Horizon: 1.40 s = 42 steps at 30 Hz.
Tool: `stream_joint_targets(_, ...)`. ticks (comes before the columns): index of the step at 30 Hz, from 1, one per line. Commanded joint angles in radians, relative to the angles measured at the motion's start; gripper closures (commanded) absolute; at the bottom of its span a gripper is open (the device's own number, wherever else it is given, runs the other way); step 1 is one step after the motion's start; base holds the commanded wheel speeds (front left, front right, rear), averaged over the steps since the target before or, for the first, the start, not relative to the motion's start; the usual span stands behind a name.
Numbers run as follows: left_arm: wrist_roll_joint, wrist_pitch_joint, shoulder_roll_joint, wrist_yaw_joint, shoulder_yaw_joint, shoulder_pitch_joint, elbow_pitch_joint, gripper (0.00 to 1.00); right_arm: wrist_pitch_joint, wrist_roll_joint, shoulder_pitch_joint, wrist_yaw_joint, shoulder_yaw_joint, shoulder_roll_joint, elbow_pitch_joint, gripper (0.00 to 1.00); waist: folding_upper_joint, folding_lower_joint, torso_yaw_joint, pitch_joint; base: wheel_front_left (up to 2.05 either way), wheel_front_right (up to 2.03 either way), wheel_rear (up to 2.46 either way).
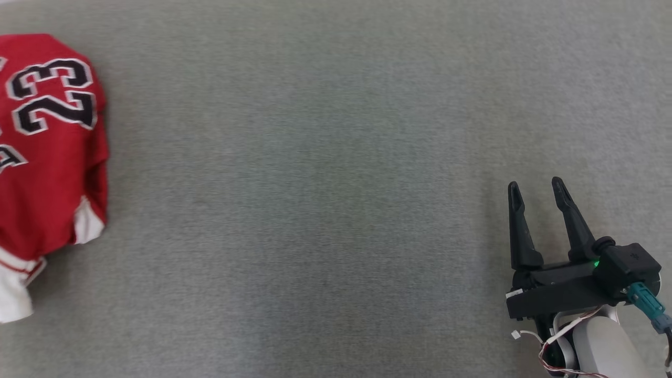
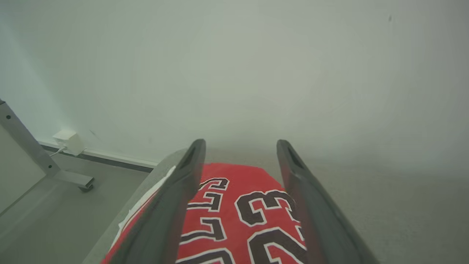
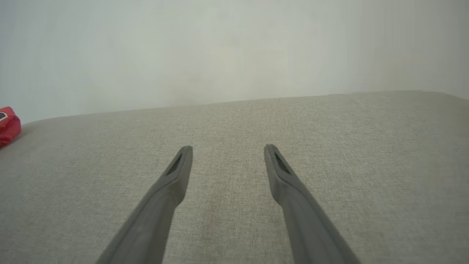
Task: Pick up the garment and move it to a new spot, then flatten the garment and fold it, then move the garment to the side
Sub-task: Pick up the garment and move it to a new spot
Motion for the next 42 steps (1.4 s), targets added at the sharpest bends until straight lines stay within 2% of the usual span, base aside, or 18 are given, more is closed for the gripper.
stream_joint_targets(1, 0.009, 0.022, 0.019, 0.004, -0.002, -0.014, 0.027, 0.0, -0.001, -0.004, -0.003, -0.002, -0.004, 0.001, -0.004, 0.0, -0.0003, -0.0003, -0.06, 0.044, 0.0, 0.0, 0.0)
stream_joint_targets(9, 0.01, 0.226, 0.092, -0.003, -0.033, 0.004, 0.213, 0.0, -0.001, -0.006, 0.006, -0.002, -0.013, -0.003, -0.009, 0.0, -0.0003, -0.0003, -0.081, 0.027, 0.0, 0.0, 0.0)
stream_joint_targets(14, -0.028, 0.311, 0.096, -0.016, -0.046, 0.023, 0.296, 0.0, -0.001, -0.004, 0.012, -0.002, -0.01, 0.005, -0.012, 0.0, -0.0003, -0.0003, -0.091, 0.02, 0.0, 0.0, 0.0)
stream_joint_targets(15, -0.035, 0.319, 0.091, -0.017, -0.046, 0.026, 0.31, 0.27, -0.001, -0.004, 0.012, -0.002, -0.009, 0.006, -0.012, 0.0, -0.0003, -0.0003, -0.092, 0.02, 0.0, 0.0, 0.0)
stream_joint_targets(16, -0.04, 0.32, 0.088, -0.019, -0.05, 0.029, 0.319, 1.0, -0.001, -0.004, 0.012, -0.002, -0.008, 0.006, -0.011, 0.0, -0.0003, -0.0003, -0.092, 0.019, 0.0, 0.0, 0.0)
stream_joint_targets(18, -0.045, 0.322, 0.084, -0.02, -0.06, 0.036, 0.334, 1.0, -0.001, -0.004, 0.013, -0.002, -0.009, 0.008, -0.009, 0.0, -0.0003, -0.0003, -0.091, 0.016, 0.0, 0.0, 0.0)
stream_joint_targets(23, -0.026, 0.24, 0.094, -0.023, -0.082, 0.028, 0.301, 1.0, -0.001, -0.006, 0.026, -0.002, -0.014, 0.007, -0.004, 0.0, -0.0003, -0.0003, -0.075, -0.006, 0.0, 0.0, 0.0)
stream_joint_targets(29, 0.016, 0.058, 0.088, -0.003, -0.102, -0.022, 0.248, 1.0, -0.001, 0.009, 0.046, -0.002, 0.0, 0.015, 0.012, 0.0, -0.0003, -0.0003, -0.05, -0.057, 0.0, 0.0, 0.0)
stream_joint_targets(33, 0.038, -0.018, 0.074, -0.005, -0.133, -0.072, 0.199, 1.0, -0.001, 0.017, 0.058, -0.002, 0.013, 0.026, 0.027, 0.0, -0.0003, -0.0003, -0.044, -0.096, 0.0, 0.0, 0.0)
stream_joint_targets(42, 0.058, -0.045, 0.035, -0.021, -0.229, -0.157, 0.04, 1.0, -0.001, 0.034, 0.089, -0.002, 0.029, 0.047, 0.048, 0.0, -0.0003, -0.0003, -0.081, -0.181, 0.0, 0.0, 0.0)
